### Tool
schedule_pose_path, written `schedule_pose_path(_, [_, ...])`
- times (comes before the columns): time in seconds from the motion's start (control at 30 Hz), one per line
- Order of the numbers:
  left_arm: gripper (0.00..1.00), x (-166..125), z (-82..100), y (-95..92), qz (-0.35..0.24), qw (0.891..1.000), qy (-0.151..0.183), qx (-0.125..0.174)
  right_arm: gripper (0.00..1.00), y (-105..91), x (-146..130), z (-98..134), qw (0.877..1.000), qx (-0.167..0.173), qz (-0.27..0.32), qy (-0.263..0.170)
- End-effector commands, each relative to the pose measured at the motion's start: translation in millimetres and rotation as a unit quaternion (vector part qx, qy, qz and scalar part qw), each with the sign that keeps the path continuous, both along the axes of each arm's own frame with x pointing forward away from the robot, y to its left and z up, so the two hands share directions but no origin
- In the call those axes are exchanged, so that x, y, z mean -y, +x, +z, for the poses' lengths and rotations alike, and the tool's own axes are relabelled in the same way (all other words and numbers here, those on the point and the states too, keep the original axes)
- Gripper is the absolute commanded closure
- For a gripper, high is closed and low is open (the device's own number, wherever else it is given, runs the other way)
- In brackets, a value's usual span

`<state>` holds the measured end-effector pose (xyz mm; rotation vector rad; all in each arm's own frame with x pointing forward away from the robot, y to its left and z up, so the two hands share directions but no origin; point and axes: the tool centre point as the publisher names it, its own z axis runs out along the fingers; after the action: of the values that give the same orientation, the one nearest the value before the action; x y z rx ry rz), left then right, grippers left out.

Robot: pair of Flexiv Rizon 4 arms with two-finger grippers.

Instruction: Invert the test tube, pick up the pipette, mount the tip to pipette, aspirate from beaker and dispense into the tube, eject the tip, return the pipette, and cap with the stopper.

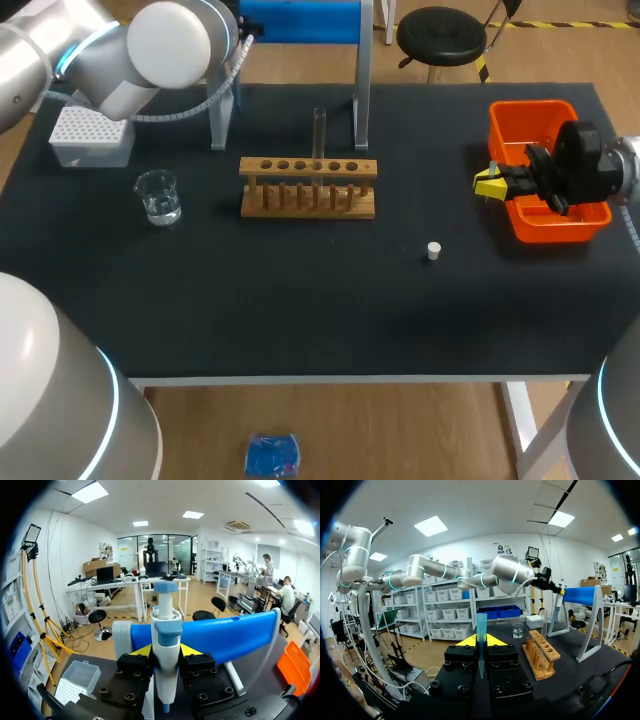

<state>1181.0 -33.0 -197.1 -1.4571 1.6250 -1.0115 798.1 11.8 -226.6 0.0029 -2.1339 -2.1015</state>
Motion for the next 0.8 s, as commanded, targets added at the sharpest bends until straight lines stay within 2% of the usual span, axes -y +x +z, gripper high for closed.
schedule_pose_path(0.03, [1.00,-1.3,14.6,-0.9,0.005,1.000,0.004,0.004,1.00,0.3,1.2,-0.3,1.000,0.000,0.001,0.000])
schedule_pose_path(0.3, [1.00,-1.7,44.8,4.8,0.005,1.000,0.016,0.027,1.00,0.3,1.2,-0.3,1.000,0.000,0.001,0.000])
schedule_pose_path(0.47, [1.00,-0.8,57.5,0.1,-0.014,0.999,0.023,0.026,1.00,0.3,1.2,-0.3,1.000,0.000,0.001,0.000])
schedule_pose_path(0.57, [1.00,-1.9,68.1,-10.3,-0.048,0.998,0.017,0.023,1.00,0.3,1.2,-0.3,1.000,0.000,0.001,0.000])
schedule_pose_path(0.7, [1.00,-9.3,86.2,-29.9,-0.106,0.994,-0.013,0.026,1.00,0.3,1.2,-0.3,1.000,0.000,0.001,0.000])
schedule_pose_path(0.8, [1.00,-15.9,99.4,-46.7,-0.135,0.990,-0.023,0.014,1.00,0.3,1.2,-0.3,1.000,0.000,0.001,0.000])
